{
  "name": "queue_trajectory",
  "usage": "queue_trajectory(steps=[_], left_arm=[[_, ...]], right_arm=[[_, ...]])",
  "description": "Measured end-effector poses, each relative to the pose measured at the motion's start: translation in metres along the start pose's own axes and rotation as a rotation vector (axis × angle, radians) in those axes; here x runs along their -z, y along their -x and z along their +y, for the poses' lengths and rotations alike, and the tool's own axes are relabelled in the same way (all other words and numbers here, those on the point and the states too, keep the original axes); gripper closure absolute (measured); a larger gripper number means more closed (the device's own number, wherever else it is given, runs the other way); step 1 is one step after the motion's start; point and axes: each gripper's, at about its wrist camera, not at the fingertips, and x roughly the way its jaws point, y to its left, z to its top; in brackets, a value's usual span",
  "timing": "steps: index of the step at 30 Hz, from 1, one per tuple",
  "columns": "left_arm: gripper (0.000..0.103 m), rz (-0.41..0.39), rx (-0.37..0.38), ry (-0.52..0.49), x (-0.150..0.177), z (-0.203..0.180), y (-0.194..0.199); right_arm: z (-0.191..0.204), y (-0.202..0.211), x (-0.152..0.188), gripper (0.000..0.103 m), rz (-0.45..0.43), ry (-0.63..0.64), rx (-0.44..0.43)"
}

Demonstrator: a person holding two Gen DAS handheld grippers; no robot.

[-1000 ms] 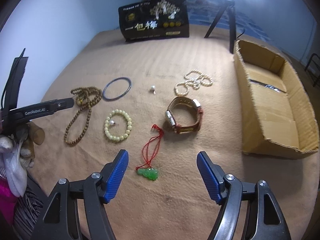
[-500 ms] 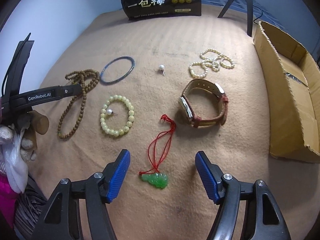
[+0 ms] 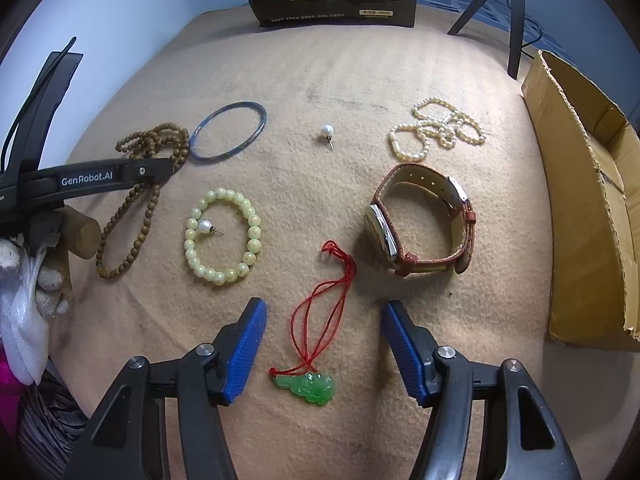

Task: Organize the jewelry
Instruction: 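Move left tool to the brown bead mala while right tool approaches the jade pendant's red cord, then close left tool on the bead mala while right tool closes on the red cord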

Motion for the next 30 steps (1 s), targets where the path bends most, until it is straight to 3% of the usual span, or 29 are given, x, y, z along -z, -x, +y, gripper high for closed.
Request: queue_trajectory(steps=[4,10,17,20,24,30], left_arm=[[0.023,-0.005,0.012,0.019,-0.002,0.004,-0.002],[0.047,-0.02,0.007,0.039,-0.003,0.014,0.0],[0.073,-0.039,0.011,0.044,-0.002,0.018,0.003],[0.085,-0.043,0.032,0.056,-0.001,0.021,0.004],[0.091,-0.035,0.077,0.089,0.0,0.029,0.007],[0.093,-0.061,0.12,0.138,0.0,0.041,0.024]], right_arm=[[-0.002,-0.001,-0.002,0.05,0.0,-0.005,-0.004],[-0.025,0.011,0.004,0.05,0.019,-0.062,-0.102],[-0.012,0.006,0.011,0.05,0.017,0.035,-0.014],[-0.002,0.006,0.013,0.069,0.015,0.099,0.026],[-0.001,0.011,0.014,0.101,0.006,0.096,0.025],[-0.006,0.027,0.014,0.103,-0.035,0.041,-0.006]])
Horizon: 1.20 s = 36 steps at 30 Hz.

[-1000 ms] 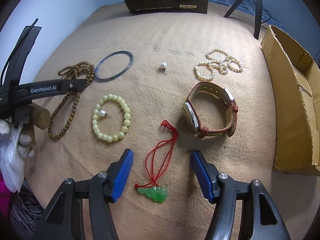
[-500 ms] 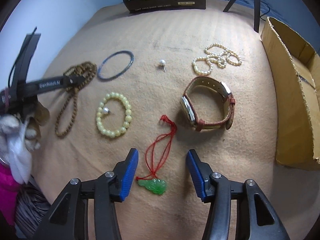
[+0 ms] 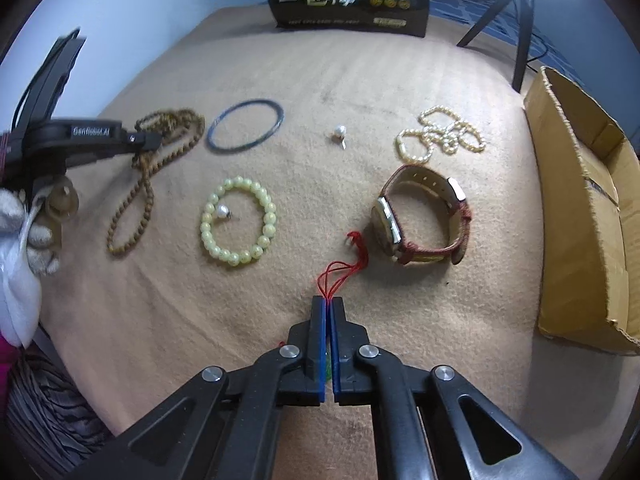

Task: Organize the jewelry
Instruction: 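Close left tool on the bead mala while right tool closes on the red cord, then lift the mala with left tool while right tool lifts the pendant toward the box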

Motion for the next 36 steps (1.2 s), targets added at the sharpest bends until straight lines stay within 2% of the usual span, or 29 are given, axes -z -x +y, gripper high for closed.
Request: queue_trajectory(steps=[7,18,25,36], left_arm=[[0.093,-0.064,0.049,0.022,-0.001,0.004,0.033],[0.093,-0.196,0.132,-0.015,-0.004,-0.012,0.101],[0.093,-0.248,0.203,-0.049,-0.007,-0.033,0.143],[0.093,-0.324,0.257,-0.148,-0.021,-0.08,0.201]], right_arm=[[-0.002,0.02,-0.003,0.103,-0.07,-0.03,-0.025],[0.004,0.079,-0.001,0.103,-0.213,-0.053,-0.034],[-0.002,0.108,-0.005,0.103,-0.286,-0.067,-0.031],[-0.021,0.14,-0.007,0.103,-0.367,-0.116,-0.004]])
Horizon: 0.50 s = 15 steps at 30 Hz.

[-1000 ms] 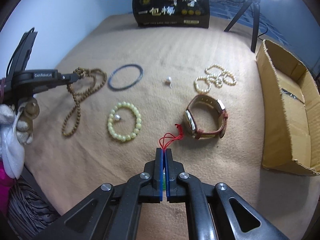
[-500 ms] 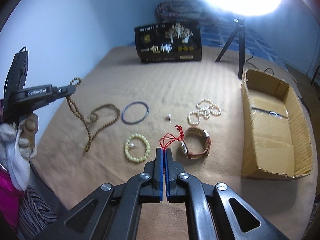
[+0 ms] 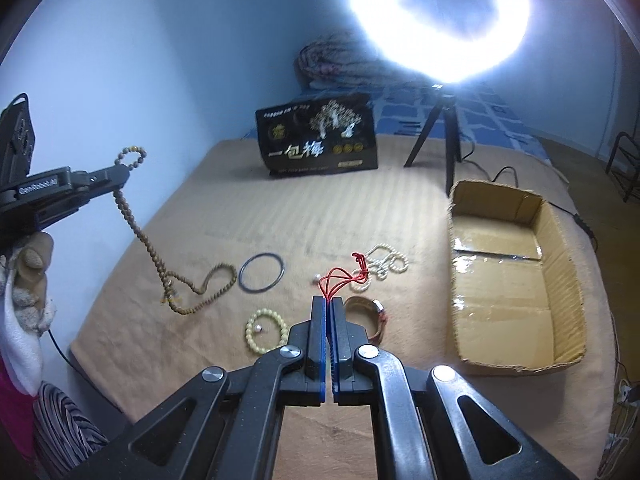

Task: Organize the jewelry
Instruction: 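Lift the mala with left tool while right tool lifts the pendant toward the box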

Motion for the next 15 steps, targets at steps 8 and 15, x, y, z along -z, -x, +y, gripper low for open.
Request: queue_trajectory(steps=[8,15], left_arm=[[0.093,-0.069,0.045,-0.075,-0.037,-0.054,0.021],[0.093,-0.098,0.105,-0.119,-0.064,-0.1,0.026]], right_arm=[[-0.028,0.026,-0.015,0.103,-0.069,-0.05,0.039],[-0.051,0.044,-0.02,0.103,-0.111,-0.082,0.082]])
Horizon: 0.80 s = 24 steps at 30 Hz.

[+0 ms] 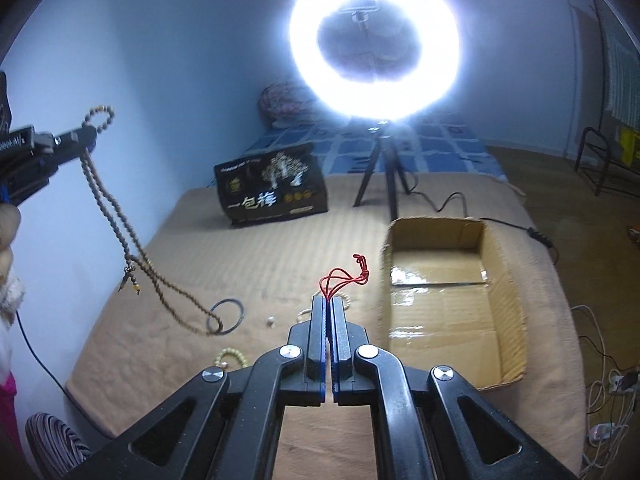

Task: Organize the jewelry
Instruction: 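Lift the mala with left tool while right tool lifts the pendant toward the box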

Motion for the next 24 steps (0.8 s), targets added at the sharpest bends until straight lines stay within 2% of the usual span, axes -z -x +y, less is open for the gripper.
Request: queue_trajectory(steps=[10,18,24], left_arm=[[0.093,-0.013,0.099,-0.051,-0.026,-0.062,-0.019],[0.093,0.007,0.145,-0.111,-0.036,-0.112,-0.055],[0.093,0.043,0.177,-0.111,-0.041,-0.136,-0.089]], right_arm=[[-0.041,0.01,-0.008,0.103,-0.025,-0.058,0.049],[-0.075,0.005,-0.011,0.103,-0.016,-0.098,0.095],[-0.099,-0.003,-0.01,0.103,0.002,-0.133,0.123]])
